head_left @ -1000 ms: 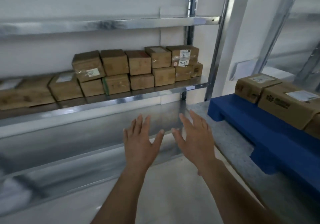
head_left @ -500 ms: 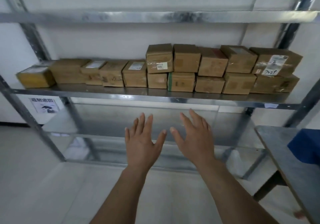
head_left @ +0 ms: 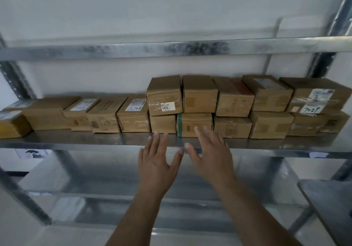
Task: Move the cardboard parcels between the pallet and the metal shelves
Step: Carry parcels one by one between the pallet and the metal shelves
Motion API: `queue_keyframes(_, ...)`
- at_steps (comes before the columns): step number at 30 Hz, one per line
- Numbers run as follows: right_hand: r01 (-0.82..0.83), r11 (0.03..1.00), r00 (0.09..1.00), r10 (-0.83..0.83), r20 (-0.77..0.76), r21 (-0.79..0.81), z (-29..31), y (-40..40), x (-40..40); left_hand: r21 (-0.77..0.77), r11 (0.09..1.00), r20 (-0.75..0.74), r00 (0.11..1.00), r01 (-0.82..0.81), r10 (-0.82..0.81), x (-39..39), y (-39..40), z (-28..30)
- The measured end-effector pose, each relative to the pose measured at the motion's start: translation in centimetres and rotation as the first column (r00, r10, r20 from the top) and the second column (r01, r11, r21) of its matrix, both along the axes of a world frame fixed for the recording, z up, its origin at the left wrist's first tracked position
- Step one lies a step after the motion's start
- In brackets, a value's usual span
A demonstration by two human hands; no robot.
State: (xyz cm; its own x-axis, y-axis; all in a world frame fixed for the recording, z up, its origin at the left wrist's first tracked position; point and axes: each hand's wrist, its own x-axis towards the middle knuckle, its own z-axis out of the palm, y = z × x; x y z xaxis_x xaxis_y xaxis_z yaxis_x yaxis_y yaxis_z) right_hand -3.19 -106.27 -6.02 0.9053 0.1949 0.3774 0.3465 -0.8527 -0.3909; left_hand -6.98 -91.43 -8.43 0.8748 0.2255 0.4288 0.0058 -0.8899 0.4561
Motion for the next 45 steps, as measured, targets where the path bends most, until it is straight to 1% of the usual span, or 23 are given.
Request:
queue_keyframes(3,-0.013,1.000,1.000,0.013,0.023,0.003,0.1,0.7,2.5,0.012,1.000,0.020,1.000,0.005,-0.005,2.5,0.8,0.3)
queue_keyframes(8,-0.011,0.999,1.000,0.009,0.024,0.053,0.6,2.9,6.0,-0.034,0.999,0.020,1.000,0.015,-0.014,5.6,3.2,0.9)
queue_keyframes(13,0.054,0.996,0.998,-0.056,0.034,0.067,1.5,5.5,10.1,-0.084,0.993,0.058,0.995,0.083,-0.078,9.5,6.5,2.3)
queue_keyframes(17,0.113,0.990,0.994,-0.113,0.004,0.086,3.0,7.5,13.7,-0.164,0.977,0.045,0.991,0.135,-0.130,13.8,9.3,3.6)
queue_keyframes(20,0.157,0.978,0.988,-0.154,-0.031,0.138,3.9,9.2,16.2,-0.250,0.954,0.013,0.986,0.166,-0.168,17.5,11.4,4.6)
queue_keyframes(22,0.189,0.966,0.982,-0.182,-0.055,0.174,4.3,10.2,17.7,-0.320,0.934,-0.001,0.985,0.160,-0.170,19.7,12.7,5.1)
queue_keyframes(25,0.218,0.951,0.975,-0.202,-0.090,0.220,4.5,11.5,19.5,-0.408,0.904,-0.060,0.984,0.130,-0.169,22.6,14.1,5.7)
queue_keyframes(28,0.239,0.932,0.970,-0.218,-0.108,0.271,4.4,12.5,20.4,-0.453,0.885,-0.121,0.976,0.109,-0.182,24.9,14.7,6.2)
queue_keyframes(31,0.252,0.904,0.966,-0.212,-0.149,0.345,4.7,13.0,21.0,-0.507,0.853,-0.141,0.964,0.124,-0.224,26.6,15.1,6.4)
queue_keyframes(35,0.285,0.883,0.954,-0.223,-0.200,0.372,5.3,13.6,21.9,-0.511,0.858,-0.160,0.976,0.045,-0.147,27.8,16.1,6.1)
queue_keyframes(37,0.306,0.874,0.947,-0.241,-0.210,0.377,5.4,13.7,22.3,-0.525,0.851,-0.183,0.973,0.024,-0.140,27.8,16.6,5.8)
queue_keyframes(39,0.335,0.841,0.936,-0.245,-0.253,0.425,5.3,13.7,22.4,-0.586,0.810,-0.191,0.965,0.037,-0.182,27.6,16.8,5.5)
queue_keyframes(41,0.340,0.794,0.930,-0.207,-0.302,0.504,5.1,13.7,22.4,-0.650,0.759,-0.196,0.955,0.042,-0.221,27.3,17.0,5.5)
queue_keyframes(43,0.332,0.761,0.922,-0.136,-0.363,0.557,5.1,13.5,22.3,-0.724,0.687,-0.177,0.943,0.069,-0.282,26.7,17.2,5.6)
queue_keyframes(45,0.301,0.753,0.909,-0.042,-0.415,0.585,5.1,13.2,21.6,-0.780,0.615,-0.138,0.927,0.116,-0.349,25.6,17.3,5.7)
